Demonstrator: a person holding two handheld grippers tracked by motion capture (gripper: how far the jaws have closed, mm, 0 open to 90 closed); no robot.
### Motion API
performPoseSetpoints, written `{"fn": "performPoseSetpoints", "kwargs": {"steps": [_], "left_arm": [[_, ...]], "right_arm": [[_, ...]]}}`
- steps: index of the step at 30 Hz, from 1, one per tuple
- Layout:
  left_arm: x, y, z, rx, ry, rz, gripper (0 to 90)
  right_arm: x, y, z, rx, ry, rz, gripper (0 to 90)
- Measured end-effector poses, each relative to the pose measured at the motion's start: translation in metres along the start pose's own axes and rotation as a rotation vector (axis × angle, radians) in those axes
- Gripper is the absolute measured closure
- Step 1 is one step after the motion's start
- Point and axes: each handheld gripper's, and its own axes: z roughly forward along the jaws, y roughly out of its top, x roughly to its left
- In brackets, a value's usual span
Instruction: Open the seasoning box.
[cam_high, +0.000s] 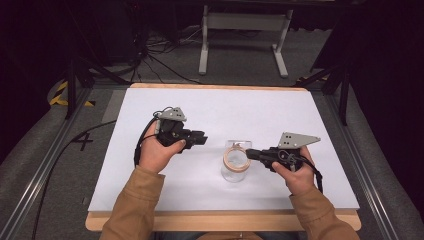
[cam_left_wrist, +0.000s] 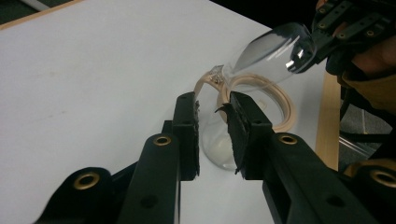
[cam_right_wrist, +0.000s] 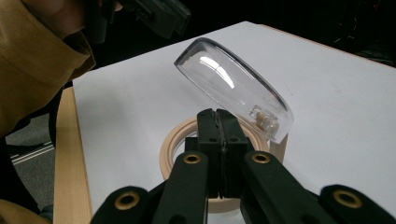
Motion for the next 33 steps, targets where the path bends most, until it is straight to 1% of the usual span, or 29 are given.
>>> {"fn": "performPoseSetpoints", "kwargs": {"steps": [3, 4, 6, 7, 10, 13, 14, 15, 16, 19, 20, 21, 22, 24, 27, 32, 33], "left_arm": [[0.001, -0.004, -0.005, 0.000, -0.001, -0.013, 71.4], [0.002, -0.006, -0.007, 0.004, -0.014, -0.025, 70.8], [0.003, -0.008, -0.009, -0.004, -0.047, -0.044, 69.6], [0.003, -0.009, -0.011, -0.002, -0.049, -0.046, 69.6], [0.003, -0.011, -0.013, -0.006, -0.038, -0.051, 69.5], [0.003, -0.012, -0.014, 0.002, -0.037, -0.051, 69.5], [0.003, -0.013, -0.015, 0.002, -0.026, -0.052, 69.5], [0.003, -0.013, -0.016, 0.011, -0.024, -0.054, 69.3], [0.003, -0.014, -0.015, 0.003, -0.025, -0.053, 69.2], [0.003, -0.016, -0.016, 0.006, -0.024, -0.058, 69.0], [0.003, -0.016, -0.016, 0.006, -0.024, -0.058, 69.0], [0.003, -0.017, -0.017, 0.008, -0.024, -0.056, 69.0], [0.003, -0.017, -0.017, 0.011, -0.022, -0.062, 69.0], [0.004, -0.017, -0.018, 0.003, -0.023, -0.061, 69.0], [0.004, -0.017, -0.018, 0.006, -0.021, -0.059, 69.0], [0.004, -0.017, -0.017, 0.004, -0.020, -0.064, 68.8], [0.005, -0.017, -0.017, 0.004, -0.018, -0.064, 68.7]], "right_arm": [[-0.003, 0.002, 0.002, -0.005, -0.003, -0.003, 89.9], [-0.003, 0.002, 0.002, -0.005, -0.003, -0.001, 89.9], [-0.006, 0.003, 0.004, 0.002, -0.007, -0.007, 89.9], [-0.006, 0.003, 0.004, 0.004, -0.008, -0.008, 89.9], [-0.008, 0.004, 0.006, 0.002, -0.015, -0.008, 90.0], [-0.010, 0.004, 0.007, 0.002, -0.019, -0.007, 89.9], [-0.011, 0.004, 0.007, 0.003, -0.025, -0.008, 89.9], [-0.013, 0.004, 0.007, 0.002, -0.031, -0.007, 89.9], [-0.014, 0.003, 0.007, 0.001, -0.033, -0.007, 89.9], [-0.019, 0.002, 0.010, 0.003, -0.054, -0.012, 89.8], [-0.019, 0.002, 0.010, 0.003, -0.054, -0.012, 89.8], [-0.020, 0.001, 0.010, 0.001, -0.057, -0.009, 89.8], [-0.022, 0.001, 0.011, 0.000, -0.063, -0.008, 89.8], [-0.024, -0.001, 0.012, -0.003, -0.077, -0.003, 89.8], [-0.027, -0.002, 0.012, -0.003, -0.094, 0.008, 89.8], [-0.028, -0.002, 0.010, -0.009, -0.098, 0.013, 89.7], [-0.028, -0.002, 0.010, -0.009, -0.097, 0.007, 89.7]]}}
